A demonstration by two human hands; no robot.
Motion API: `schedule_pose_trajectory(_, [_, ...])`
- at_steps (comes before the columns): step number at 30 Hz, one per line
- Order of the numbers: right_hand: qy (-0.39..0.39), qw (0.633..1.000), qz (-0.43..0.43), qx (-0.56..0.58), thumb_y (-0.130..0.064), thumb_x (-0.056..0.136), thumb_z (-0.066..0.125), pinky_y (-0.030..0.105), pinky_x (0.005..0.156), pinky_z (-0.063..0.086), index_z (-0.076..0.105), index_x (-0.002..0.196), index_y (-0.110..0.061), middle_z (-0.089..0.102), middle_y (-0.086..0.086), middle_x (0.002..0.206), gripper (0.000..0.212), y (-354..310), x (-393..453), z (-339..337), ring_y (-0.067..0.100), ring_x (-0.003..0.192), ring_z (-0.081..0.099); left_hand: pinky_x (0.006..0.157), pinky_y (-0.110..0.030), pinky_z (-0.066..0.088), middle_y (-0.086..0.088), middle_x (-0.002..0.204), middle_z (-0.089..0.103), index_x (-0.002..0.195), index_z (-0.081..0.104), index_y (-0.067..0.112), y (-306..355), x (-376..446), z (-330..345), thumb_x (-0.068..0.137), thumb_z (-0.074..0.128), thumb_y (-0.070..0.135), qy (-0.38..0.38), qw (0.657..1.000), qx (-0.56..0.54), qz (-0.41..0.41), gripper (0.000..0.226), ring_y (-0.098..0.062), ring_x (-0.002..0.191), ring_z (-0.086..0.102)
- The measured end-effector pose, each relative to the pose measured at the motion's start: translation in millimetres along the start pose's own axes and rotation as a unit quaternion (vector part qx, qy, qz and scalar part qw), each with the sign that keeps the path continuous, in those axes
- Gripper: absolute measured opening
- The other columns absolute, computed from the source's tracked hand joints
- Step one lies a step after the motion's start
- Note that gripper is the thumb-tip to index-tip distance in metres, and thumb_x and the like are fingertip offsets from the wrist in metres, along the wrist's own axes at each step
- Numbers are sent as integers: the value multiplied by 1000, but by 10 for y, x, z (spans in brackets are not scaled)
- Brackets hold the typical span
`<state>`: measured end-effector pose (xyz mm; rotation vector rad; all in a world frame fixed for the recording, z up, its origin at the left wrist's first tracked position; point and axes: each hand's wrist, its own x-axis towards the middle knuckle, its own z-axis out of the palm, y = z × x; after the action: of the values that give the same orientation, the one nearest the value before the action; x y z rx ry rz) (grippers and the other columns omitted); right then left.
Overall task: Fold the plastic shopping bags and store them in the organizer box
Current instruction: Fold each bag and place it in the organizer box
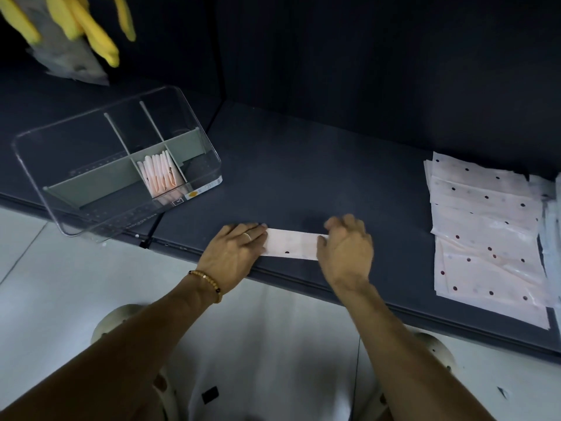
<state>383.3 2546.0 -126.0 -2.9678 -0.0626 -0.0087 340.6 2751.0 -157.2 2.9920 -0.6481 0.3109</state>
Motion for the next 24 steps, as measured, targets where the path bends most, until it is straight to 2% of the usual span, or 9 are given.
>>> schedule_pose_trajectory(2, [47,986,-154,31,-14,81,69,41,86,51,70,107,-5,65,14,114,27,-237,-175,92,36,104,60,88,-41,53,-9,116,68,108,71,6,2,-24,11,73,80,14,10,999,-39,-21,37,-27,106,65])
schedule_pose_trajectory(3, [3,976,-207,60,-18,88,63,42,100,46,64,120,-1,59,17,130,36,-361,-268,162,35,119,55,89,-41,52,-8,117,68,109,71,7,6,-26,8,72,81,12,7,997,-68,-36,39,-26,107,65])
schedule_pose_trajectory(5, [-123,964,-214,101,-35,102,35,35,121,11,31,148,-3,24,13,158,56,-537,-437,304,24,147,19,94,-42,48,-6,120,67,116,68,9,8,-43,13,69,82,11,-2,992,-114,-59,49,-25,112,63])
schedule_pose_trajectory(6, [-145,963,-202,104,-41,103,24,31,121,-4,15,153,-6,8,9,161,61,-553,-469,373,19,149,3,96,-44,46,-6,122,66,119,66,10,9,-56,21,70,80,10,-7,990,-124,-65,51,-26,114,61])
schedule_pose_trajectory(8, [-139,966,-211,52,-47,102,15,29,117,-16,1,154,-10,-7,5,162,65,-469,-469,453,15,148,-12,99,-47,42,-7,124,64,120,65,8,4,-65,36,78,73,10,-3,990,-122,-73,42,-27,117,59])
schedule_pose_trajectory(14, [-139,961,-234,-50,-55,94,10,34,119,-4,4,154,-12,-4,2,161,74,168,-389,396,15,149,-5,110,-39,32,-1,138,54,129,58,13,-15,-65,71,95,56,22,-38,988,-117,-96,36,-20,130,48])
schedule_pose_trajectory(18, [-157,959,-220,-92,-57,94,5,32,116,-12,-4,154,-14,-13,-1,160,75,454,-393,301,14,148,-11,115,-32,18,5,147,41,140,45,19,-16,-77,112,100,41,31,-69,985,-113,-110,42,-14,139,35])
schedule_pose_trajectory(21, [-158,967,-166,-109,-56,96,7,38,118,-12,-8,153,-12,-13,3,161,73,484,-432,268,16,148,-12,109,-39,32,0,139,52,132,56,14,43,-110,41,96,52,27,-67,988,-85,-111,38,-19,131,47])
schedule_pose_trajectory(24, [-95,983,-131,-90,-48,99,31,48,120,6,17,152,-4,11,14,161,70,340,-544,191,27,149,9,95,-43,45,-5,121,66,115,68,10,161,-206,-36,87,66,27,-34,993,-42,-106,32,-24,113,61])
